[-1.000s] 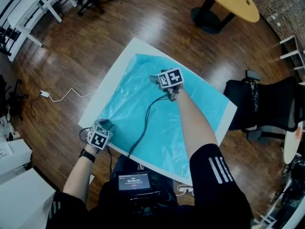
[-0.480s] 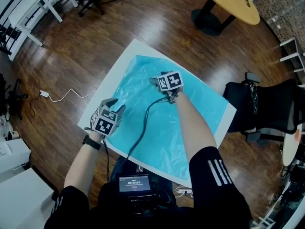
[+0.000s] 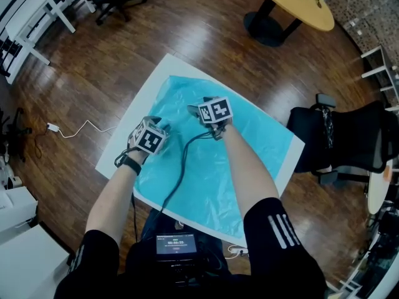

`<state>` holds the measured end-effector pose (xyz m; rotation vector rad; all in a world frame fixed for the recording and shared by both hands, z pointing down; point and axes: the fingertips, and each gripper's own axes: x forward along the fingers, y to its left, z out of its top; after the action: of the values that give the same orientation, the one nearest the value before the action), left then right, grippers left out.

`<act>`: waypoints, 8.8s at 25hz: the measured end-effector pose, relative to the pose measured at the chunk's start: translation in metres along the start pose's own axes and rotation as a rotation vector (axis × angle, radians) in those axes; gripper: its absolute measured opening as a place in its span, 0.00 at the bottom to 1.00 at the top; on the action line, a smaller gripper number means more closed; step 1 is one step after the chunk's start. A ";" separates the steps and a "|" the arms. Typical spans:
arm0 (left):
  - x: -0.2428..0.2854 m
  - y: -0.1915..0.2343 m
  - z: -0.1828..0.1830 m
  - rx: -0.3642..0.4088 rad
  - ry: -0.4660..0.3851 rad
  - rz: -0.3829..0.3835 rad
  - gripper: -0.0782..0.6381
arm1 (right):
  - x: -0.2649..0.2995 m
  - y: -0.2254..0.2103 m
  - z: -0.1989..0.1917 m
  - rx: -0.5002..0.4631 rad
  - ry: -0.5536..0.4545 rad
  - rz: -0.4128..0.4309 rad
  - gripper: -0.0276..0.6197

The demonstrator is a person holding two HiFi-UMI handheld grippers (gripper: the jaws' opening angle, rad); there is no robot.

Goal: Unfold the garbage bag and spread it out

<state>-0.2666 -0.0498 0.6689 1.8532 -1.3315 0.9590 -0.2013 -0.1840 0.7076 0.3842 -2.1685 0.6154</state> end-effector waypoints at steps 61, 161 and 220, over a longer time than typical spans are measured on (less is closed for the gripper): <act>-0.018 0.100 0.138 -0.643 -0.297 -0.422 0.34 | -0.045 0.057 0.085 -1.430 -0.299 -0.447 0.11; 0.099 0.079 0.145 0.440 -0.059 0.016 0.25 | 0.018 0.006 0.091 -0.423 -0.107 0.025 0.42; 0.048 0.051 0.189 0.553 -0.177 0.021 0.26 | -0.291 -0.204 -0.182 0.204 -0.337 -0.507 0.42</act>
<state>-0.2700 -0.2447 0.6167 2.3852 -1.2714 1.2952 0.1880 -0.2362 0.6354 1.1759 -2.1942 0.5057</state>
